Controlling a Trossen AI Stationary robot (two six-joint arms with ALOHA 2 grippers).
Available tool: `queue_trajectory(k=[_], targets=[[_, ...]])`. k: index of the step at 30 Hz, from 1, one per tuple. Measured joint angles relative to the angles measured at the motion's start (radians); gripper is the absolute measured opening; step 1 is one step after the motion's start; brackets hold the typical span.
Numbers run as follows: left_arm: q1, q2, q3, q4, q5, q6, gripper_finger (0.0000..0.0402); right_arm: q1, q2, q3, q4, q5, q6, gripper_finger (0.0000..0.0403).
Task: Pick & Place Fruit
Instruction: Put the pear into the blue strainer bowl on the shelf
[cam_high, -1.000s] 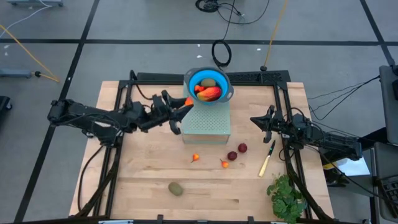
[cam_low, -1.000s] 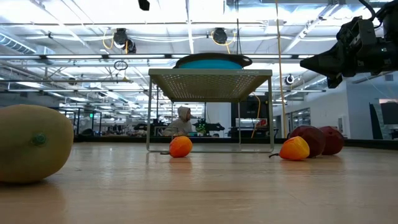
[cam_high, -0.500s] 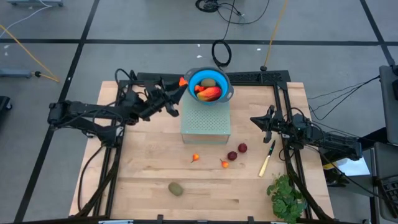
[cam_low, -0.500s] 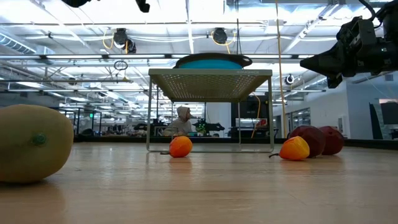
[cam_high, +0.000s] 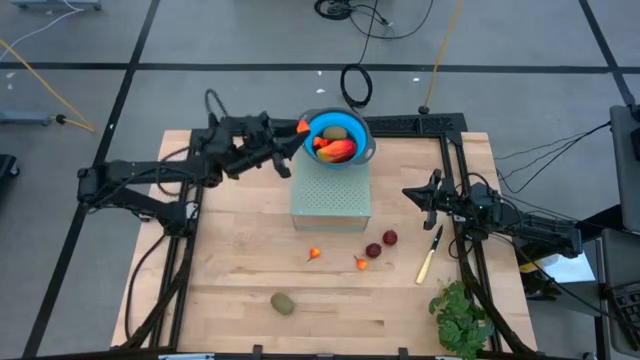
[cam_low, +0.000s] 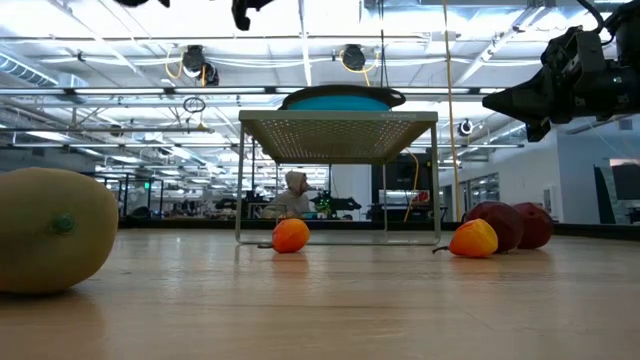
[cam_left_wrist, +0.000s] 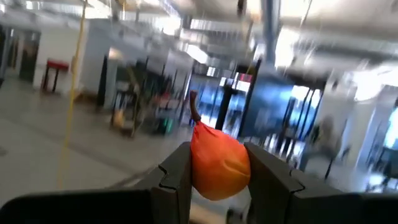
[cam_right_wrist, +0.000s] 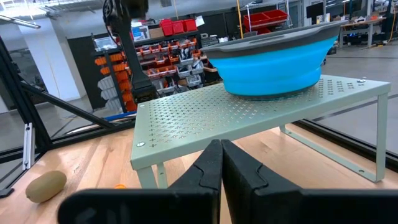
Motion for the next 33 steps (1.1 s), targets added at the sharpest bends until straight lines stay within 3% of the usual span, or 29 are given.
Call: queue_trajectory(k=[5,10,22,33], targets=[[0.027,0.039,0.165,-0.314,0.001,0.009,0.012,0.0,0.0,0.0,0.0,0.0,0.0,0.0],[0.057,0.111,0.31,-0.487,0.0,0.036,0.012,0.0,0.0,0.0,0.0,0.0,0.0,0.0],[0.137,0.363,0.581,-0.773,0.059,0.039,0.012,0.0,0.0,0.0,0.0,0.0,0.0,0.0],[0.177,0.502,0.672,-0.92,0.098,0.053,0.012,0.0,0.0,0.0,0.0,0.0,0.0,0.0]])
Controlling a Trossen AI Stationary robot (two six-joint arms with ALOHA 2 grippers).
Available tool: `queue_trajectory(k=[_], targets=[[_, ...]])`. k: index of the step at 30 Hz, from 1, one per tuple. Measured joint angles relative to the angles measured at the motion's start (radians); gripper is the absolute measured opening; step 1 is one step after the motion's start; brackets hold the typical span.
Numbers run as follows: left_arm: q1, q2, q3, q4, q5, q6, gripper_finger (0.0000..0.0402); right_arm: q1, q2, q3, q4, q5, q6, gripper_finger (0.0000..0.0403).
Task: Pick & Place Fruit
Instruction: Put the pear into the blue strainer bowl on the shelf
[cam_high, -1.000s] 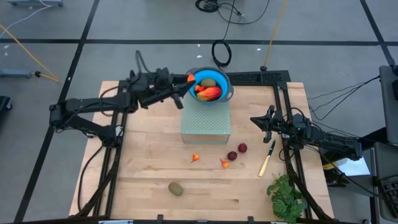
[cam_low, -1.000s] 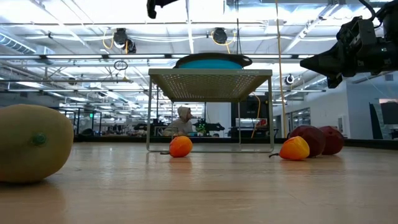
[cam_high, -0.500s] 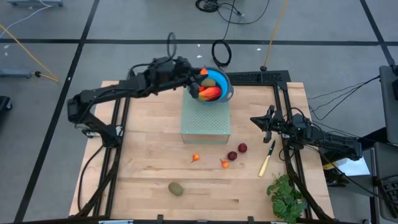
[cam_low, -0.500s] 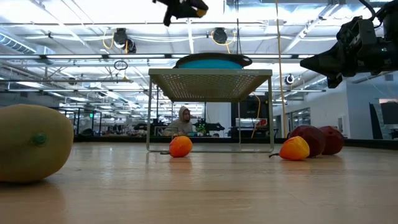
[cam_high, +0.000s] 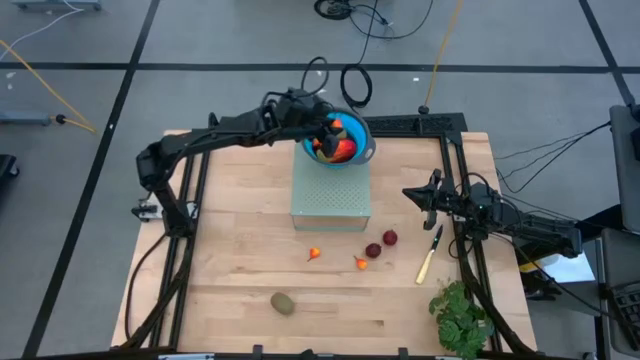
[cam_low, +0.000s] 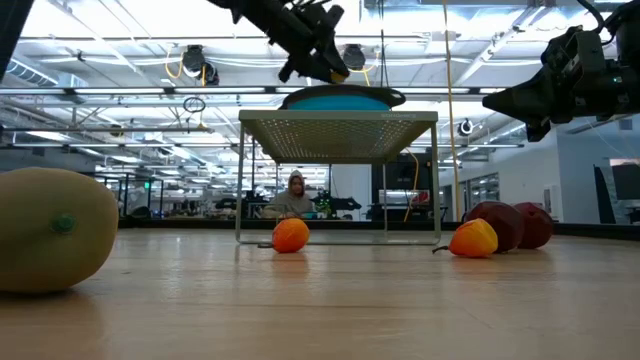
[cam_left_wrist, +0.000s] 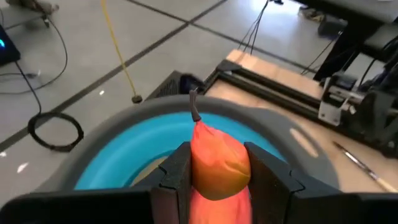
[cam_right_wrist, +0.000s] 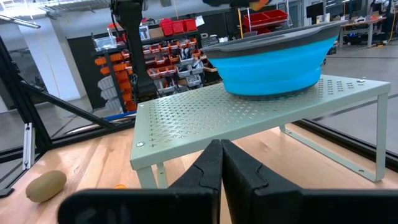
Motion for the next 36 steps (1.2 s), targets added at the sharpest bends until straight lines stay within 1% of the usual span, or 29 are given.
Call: queue_trajectory(k=[10,14,22,27,36], targets=[[0.008,0.012,0.001,-0.169,0.003,-0.022,0.012,0.0,0.0,0.0,-0.002,0.0,-0.004,0.0],[0.008,0.012,0.001,-0.212,0.003,-0.022,0.012,0.0,0.0,0.0,-0.003,0.0,-0.003,0.0],[0.008,0.012,0.001,-0.235,0.003,-0.019,0.012,0.0,0.0,0.0,-0.005,-0.001,-0.003,0.0],[0.009,0.012,0.001,-0.239,-0.035,0.009,0.012,0.0,0.0,0.0,-0.005,-0.001,-0.003,0.0],[0.021,0.012,0.001,-0.268,-0.04,0.003,0.012,0.0,0.0,0.0,-0.006,0.0,-0.004,0.0]])
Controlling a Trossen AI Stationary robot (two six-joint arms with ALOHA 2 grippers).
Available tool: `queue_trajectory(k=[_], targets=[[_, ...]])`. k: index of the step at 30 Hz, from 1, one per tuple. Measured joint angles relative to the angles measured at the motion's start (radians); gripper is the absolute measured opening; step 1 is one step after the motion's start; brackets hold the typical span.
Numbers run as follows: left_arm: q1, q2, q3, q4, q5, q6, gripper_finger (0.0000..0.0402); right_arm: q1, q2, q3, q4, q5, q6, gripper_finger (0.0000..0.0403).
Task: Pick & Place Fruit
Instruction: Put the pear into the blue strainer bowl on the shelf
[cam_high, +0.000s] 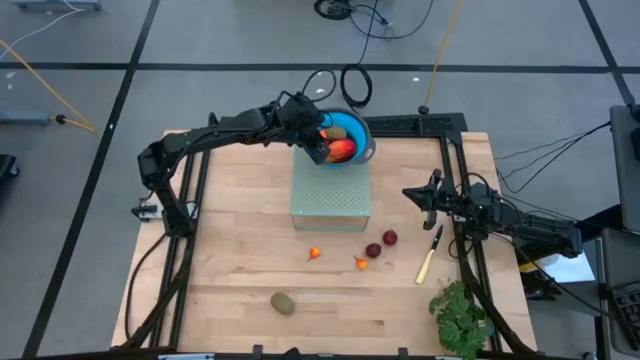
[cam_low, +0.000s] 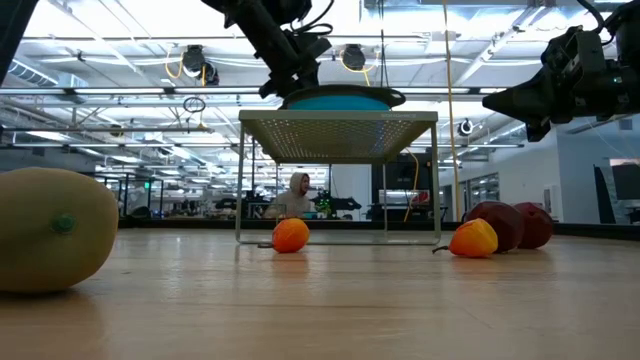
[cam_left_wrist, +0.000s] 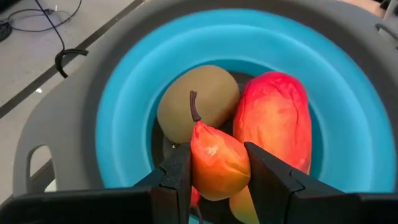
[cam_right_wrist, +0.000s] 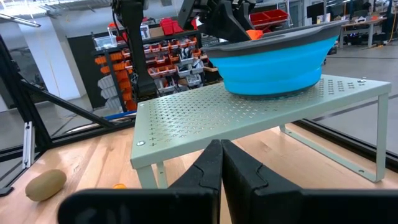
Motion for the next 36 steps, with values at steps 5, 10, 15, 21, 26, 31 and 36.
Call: queue_trajectory(k=[5,10,15,21,26,31,36], targets=[[0.0,0.0,0.0,0.006,0.0,-0.001,0.012,0.0,0.0,0.0,0.0,0.0,0.0,0.0],[0.0,0.0,0.0,0.006,0.0,-0.001,0.012,0.0,0.0,0.0,0.0,0.0,0.0,0.0],[0.0,0.0,0.0,0.006,0.0,0.0,0.012,0.0,0.0,0.0,0.0,0.0,0.0,0.0],[0.0,0.0,-0.001,0.006,0.033,-0.001,0.012,0.0,0.0,0.0,0.0,0.0,0.0,0.0],[0.0,0.0,-0.001,0.004,0.036,-0.001,0.012,0.0,0.0,0.0,0.0,0.0,0.0,0.0],[0.0,0.0,-0.001,-0.006,0.044,-0.015,0.0123,0.0,0.0,0.0,0.0,0.0,0.0,0.0],[0.0,0.0,-0.001,-0.029,0.043,-0.024,0.0154,0.0,0.0,0.0,0.0,0.0,0.0,0.0]])
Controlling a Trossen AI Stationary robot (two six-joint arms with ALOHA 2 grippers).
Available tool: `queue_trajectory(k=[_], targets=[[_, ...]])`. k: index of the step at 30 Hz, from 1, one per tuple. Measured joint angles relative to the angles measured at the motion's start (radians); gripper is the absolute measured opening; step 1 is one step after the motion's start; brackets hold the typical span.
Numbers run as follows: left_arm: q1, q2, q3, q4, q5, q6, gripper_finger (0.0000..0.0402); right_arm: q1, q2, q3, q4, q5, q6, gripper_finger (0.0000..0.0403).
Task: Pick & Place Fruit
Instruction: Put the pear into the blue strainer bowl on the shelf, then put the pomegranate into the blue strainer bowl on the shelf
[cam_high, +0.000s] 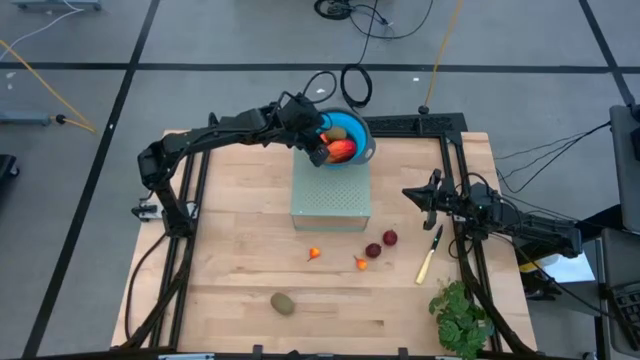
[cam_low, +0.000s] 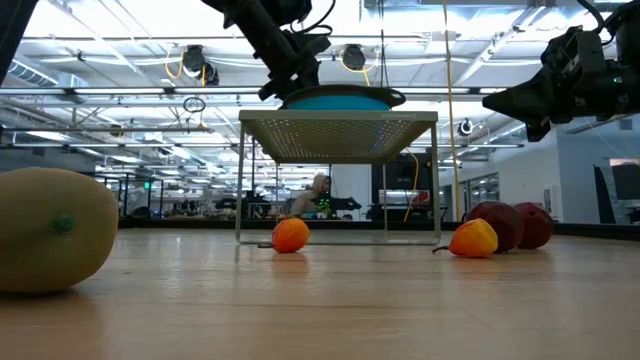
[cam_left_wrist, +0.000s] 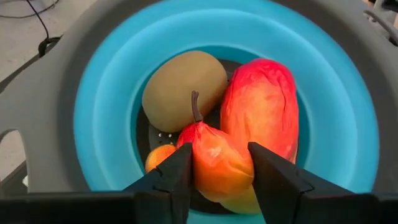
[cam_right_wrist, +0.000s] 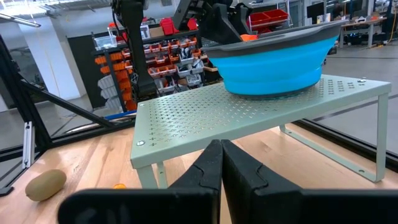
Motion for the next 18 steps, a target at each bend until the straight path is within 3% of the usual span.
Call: queue_trajectory(k=[9,18], targets=[[0.0,0.0,0.0,0.004,0.0,0.0,0.0212,0.0,0.0,0.0,0.0,-0.003,0.008,0.0],[-0.009,-0.068,0.0,0.015,-0.001,-0.007,0.0234,0.0,0.0,0.0,0.004,-0.003,0.109,0.0]])
